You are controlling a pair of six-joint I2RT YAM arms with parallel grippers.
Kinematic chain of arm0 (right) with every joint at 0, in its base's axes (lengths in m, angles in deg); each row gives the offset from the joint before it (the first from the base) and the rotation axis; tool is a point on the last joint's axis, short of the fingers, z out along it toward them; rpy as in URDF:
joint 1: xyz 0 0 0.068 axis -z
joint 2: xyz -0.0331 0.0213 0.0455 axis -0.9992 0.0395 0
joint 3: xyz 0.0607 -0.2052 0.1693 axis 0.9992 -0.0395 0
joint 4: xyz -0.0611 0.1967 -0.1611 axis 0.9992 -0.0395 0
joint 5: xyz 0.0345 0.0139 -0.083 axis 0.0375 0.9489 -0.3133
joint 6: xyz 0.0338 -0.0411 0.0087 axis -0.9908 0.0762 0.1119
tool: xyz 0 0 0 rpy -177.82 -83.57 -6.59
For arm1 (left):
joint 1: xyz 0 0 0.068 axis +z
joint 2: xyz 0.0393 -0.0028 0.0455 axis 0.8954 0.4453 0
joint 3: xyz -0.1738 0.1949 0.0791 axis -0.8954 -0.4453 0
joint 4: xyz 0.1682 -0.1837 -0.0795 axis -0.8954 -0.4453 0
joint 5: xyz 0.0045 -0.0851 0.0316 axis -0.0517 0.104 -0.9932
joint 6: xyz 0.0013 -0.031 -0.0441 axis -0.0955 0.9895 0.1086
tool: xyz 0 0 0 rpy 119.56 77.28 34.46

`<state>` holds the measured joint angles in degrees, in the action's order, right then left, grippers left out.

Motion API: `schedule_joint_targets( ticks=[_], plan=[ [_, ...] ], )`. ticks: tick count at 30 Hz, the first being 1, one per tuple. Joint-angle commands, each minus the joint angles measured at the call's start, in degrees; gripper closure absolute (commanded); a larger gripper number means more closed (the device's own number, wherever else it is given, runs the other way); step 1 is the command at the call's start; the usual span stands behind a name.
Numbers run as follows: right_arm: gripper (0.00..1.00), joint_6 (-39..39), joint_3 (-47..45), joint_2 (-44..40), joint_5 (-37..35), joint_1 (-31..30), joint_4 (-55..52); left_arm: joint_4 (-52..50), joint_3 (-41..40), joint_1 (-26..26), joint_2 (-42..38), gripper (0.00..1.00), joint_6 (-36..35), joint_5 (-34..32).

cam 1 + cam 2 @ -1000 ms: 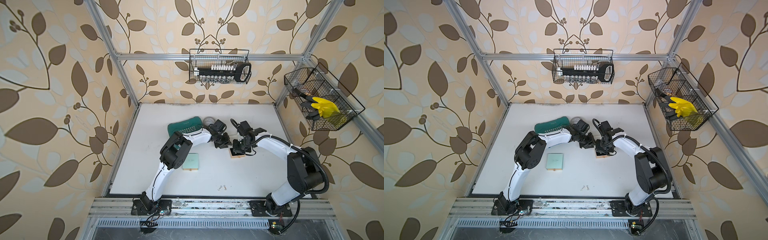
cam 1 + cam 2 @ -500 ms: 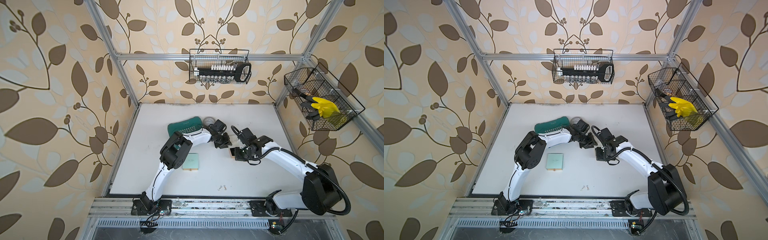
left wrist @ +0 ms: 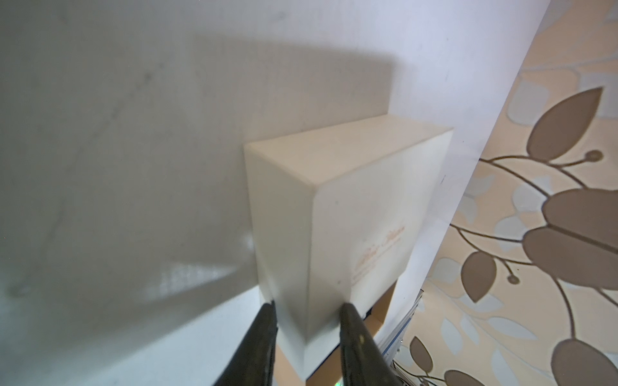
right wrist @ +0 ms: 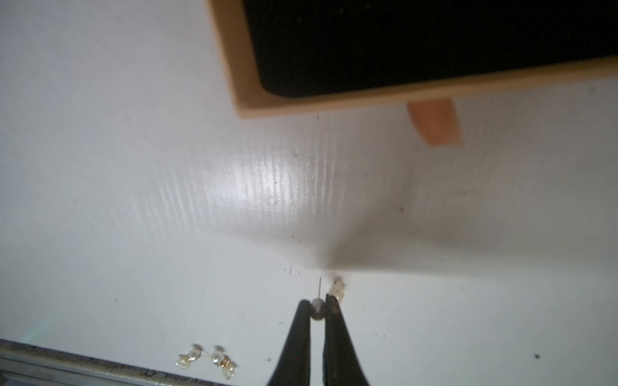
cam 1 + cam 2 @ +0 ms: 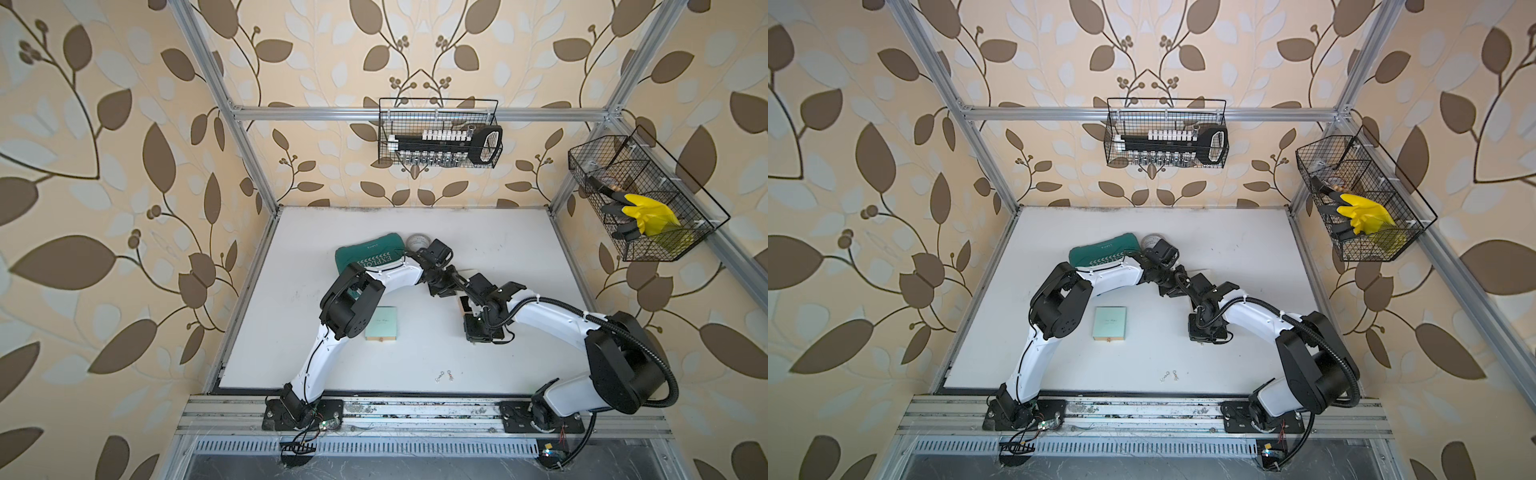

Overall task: Take out the earrings from the drawer-style jewelry box
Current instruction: Place the earring at the center of the board, then pick up the earring from the drawer.

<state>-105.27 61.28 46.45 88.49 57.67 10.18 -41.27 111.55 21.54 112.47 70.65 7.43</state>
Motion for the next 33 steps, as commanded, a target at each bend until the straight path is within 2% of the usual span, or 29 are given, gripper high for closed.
schedule_joint_targets(
  ticks=[1, 10, 17, 20, 24, 33],
  plan=[
    [0.9, -0.4, 2.0, 1.5, 0.7, -0.2, -0.3, -3.1, -1.1, -0.7, -0.5, 0.67, -0.4, -0.8],
    [0.82, 0.2, 3.7, 4.3, 0.8, -0.2, -0.3, -3.4, -1.1, -0.6, -0.6, 0.67, -0.7, -0.8],
    [0.66, 0.7, 5.6, 2.4, -1.4, -0.1, -2.4, -3.9, -0.6, -0.6, -0.5, 0.67, -1.0, -0.7],
    [0.66, 2.0, 7.8, 0.5, -4.0, 1.2, -4.8, -3.9, -0.6, -0.7, -0.4, 0.67, -1.0, -0.5],
    [0.67, 4.9, 11.0, -0.6, -5.7, 6.2, -6.3, -3.9, -0.8, -0.7, -0.5, 0.67, -1.1, -0.5],
    [0.76, 11.4, 20.1, 8.4, -6.8, 12.3, -6.7, -3.5, -1.0, -0.6, -0.6, 0.67, -0.9, -0.6]
  ],
)
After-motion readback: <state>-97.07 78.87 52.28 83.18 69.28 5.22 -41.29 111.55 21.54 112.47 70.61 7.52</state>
